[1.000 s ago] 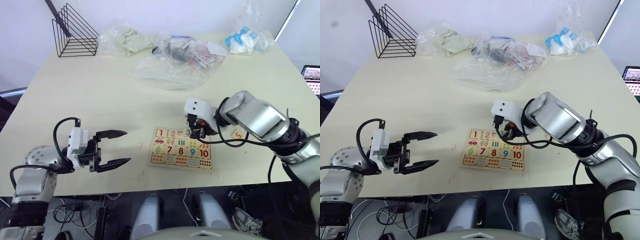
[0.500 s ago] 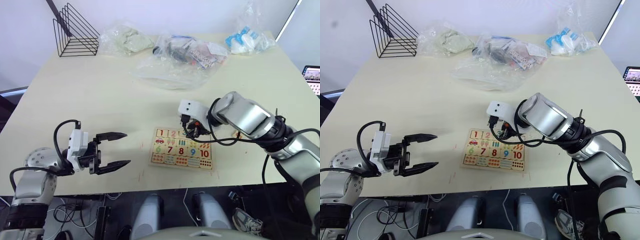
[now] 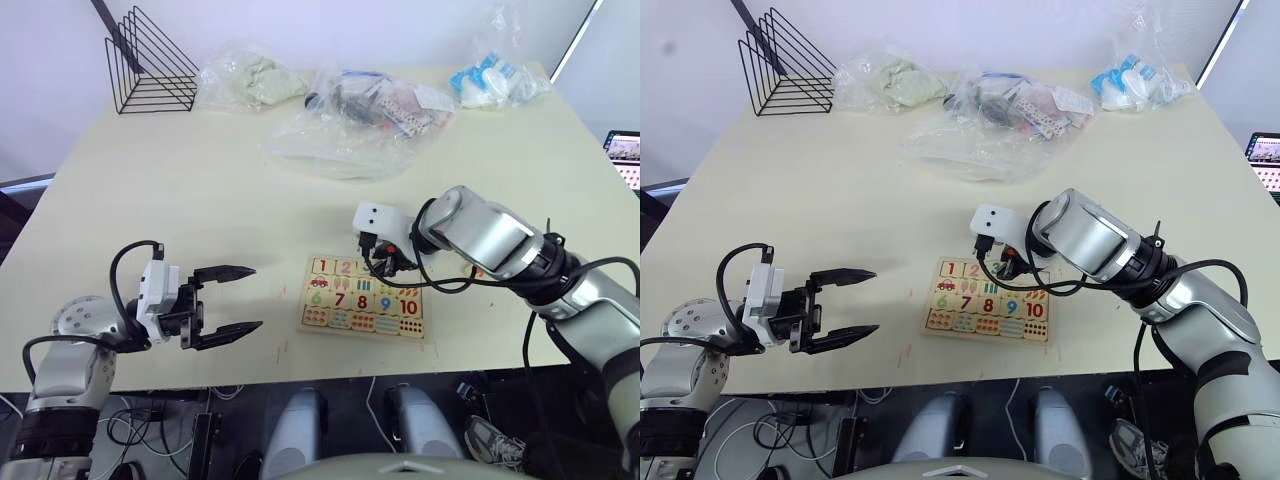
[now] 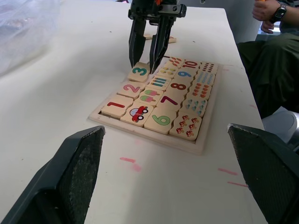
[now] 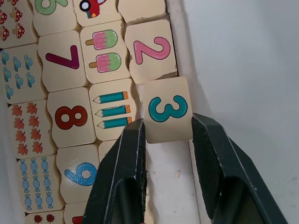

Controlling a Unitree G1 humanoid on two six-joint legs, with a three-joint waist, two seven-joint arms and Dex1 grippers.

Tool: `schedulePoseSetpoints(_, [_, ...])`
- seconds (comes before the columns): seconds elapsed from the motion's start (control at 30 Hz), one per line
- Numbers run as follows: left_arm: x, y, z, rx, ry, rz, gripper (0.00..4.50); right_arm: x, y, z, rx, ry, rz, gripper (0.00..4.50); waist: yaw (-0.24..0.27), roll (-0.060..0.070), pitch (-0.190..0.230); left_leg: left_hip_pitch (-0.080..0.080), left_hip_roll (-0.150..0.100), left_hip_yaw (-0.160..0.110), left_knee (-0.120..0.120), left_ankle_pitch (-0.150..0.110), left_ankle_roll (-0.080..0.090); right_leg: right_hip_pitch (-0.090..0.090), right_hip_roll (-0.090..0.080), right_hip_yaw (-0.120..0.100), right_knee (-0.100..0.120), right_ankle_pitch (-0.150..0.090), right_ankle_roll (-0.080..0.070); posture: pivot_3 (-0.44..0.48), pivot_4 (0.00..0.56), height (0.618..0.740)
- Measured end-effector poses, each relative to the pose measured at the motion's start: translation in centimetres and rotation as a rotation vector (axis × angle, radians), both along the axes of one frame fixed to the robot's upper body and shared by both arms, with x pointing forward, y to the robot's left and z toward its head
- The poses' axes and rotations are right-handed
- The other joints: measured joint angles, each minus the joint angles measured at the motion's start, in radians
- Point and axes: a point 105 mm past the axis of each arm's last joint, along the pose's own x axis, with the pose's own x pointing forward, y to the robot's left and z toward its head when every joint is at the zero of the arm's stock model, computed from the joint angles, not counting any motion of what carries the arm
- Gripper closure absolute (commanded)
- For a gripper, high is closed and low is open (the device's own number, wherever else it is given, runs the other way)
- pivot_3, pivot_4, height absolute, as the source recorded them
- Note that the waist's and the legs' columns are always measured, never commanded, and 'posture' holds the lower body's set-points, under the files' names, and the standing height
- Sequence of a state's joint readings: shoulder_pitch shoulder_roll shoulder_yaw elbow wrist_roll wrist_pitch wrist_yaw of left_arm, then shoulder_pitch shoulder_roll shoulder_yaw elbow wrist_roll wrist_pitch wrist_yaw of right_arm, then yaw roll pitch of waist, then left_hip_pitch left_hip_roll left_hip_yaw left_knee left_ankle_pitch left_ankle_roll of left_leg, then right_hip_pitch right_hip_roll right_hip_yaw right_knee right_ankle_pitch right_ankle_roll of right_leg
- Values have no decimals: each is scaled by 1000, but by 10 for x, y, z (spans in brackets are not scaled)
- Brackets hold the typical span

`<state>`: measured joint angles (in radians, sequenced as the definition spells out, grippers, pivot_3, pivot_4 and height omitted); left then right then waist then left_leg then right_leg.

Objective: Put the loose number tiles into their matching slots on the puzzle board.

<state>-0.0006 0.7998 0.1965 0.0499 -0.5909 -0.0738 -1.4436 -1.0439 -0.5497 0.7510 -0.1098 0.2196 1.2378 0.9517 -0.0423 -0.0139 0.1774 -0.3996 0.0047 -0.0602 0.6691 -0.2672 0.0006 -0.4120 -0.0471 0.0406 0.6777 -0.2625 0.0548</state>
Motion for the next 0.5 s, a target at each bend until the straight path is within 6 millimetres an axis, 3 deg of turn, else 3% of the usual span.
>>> schedulePoseSetpoints(0.5, [0, 0, -1, -5, 2, 1, 0, -2, 4, -2, -3, -5, 30, 3643, 0, 0, 0, 0, 0, 0, 0, 0, 0, 0, 0, 0, 0, 0, 0, 0, 150, 740])
